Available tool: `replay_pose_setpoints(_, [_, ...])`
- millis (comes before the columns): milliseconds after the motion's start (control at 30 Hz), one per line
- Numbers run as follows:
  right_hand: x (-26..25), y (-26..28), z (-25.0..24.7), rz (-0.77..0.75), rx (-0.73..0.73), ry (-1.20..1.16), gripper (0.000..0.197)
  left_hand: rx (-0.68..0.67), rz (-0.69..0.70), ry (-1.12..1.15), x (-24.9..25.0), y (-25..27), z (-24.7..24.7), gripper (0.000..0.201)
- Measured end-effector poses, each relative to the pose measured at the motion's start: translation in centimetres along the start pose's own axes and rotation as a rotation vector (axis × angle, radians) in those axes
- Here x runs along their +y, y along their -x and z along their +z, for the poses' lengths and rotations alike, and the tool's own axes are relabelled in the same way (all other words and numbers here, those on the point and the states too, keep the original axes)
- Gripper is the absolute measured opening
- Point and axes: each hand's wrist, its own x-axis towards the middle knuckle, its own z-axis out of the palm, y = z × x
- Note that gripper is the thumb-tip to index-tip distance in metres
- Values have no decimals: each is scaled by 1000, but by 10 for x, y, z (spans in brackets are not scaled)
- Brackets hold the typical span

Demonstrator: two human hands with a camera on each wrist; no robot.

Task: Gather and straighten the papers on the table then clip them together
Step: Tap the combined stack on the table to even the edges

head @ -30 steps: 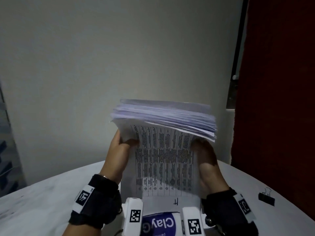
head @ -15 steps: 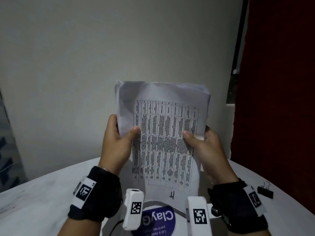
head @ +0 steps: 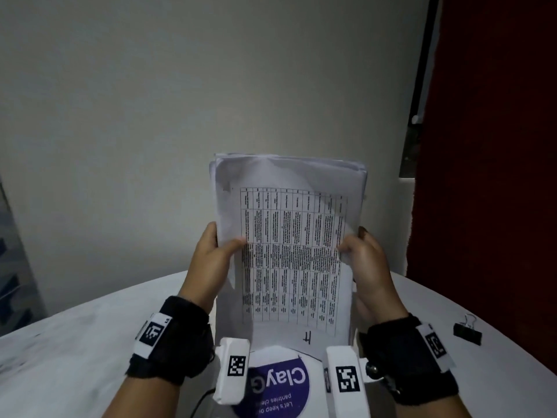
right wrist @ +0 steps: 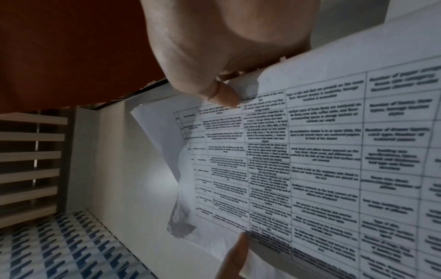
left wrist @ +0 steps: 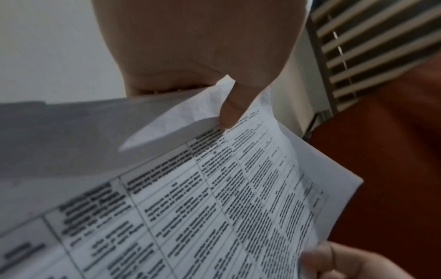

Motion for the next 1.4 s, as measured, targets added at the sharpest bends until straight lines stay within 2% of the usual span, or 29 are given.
replay_pose_setpoints(167, [6,1,4,8,-5,-11,22,-19,-76,43,-5,-2,-8,32])
replay_pose_setpoints(267, [11,-2,2,45,0,8,39,-58,-94,23,-9,1,-10,33])
replay_pose_setpoints(333, [13,-2,2,73,-48,33,41,-65,-80,-4,-10,2,-9,34])
replay_pose_setpoints(567, [7,8,1,73,-138,-20,32,-38,-75,-52,-10,4,-7,32])
replay_pose_setpoints(767, [10,7,-1,52,-103,19,26,-40,-75,-86,-4,4,-9,32])
replay_pose_setpoints(900, [5,9,-2,14,-97,-18,29,-36,-59,-98,3,7,-7,32])
replay_pose_setpoints(1000, [4,9,-2,-20,-90,4,29,45,55,-185,14,10,-5,35])
replay_pose_setpoints(1100, [5,7,-1,-11,-79,14,27,197,345,-442,40,17,-4,80])
replay_pose_setpoints(1167, [5,7,-1,-1,-76,10,27,233,539,-673,63,17,-4,95])
replay_pose_setpoints(1233, [4,8,-2,0,-82,9,27,213,636,-858,84,9,-2,96])
replay_pose_setpoints(1333, [1,8,-1,0,-89,7,30,97,659,-1102,103,-8,1,93])
replay_pose_setpoints(1400, [-3,9,-1,-7,-92,8,30,18,664,-1254,105,-15,1,79])
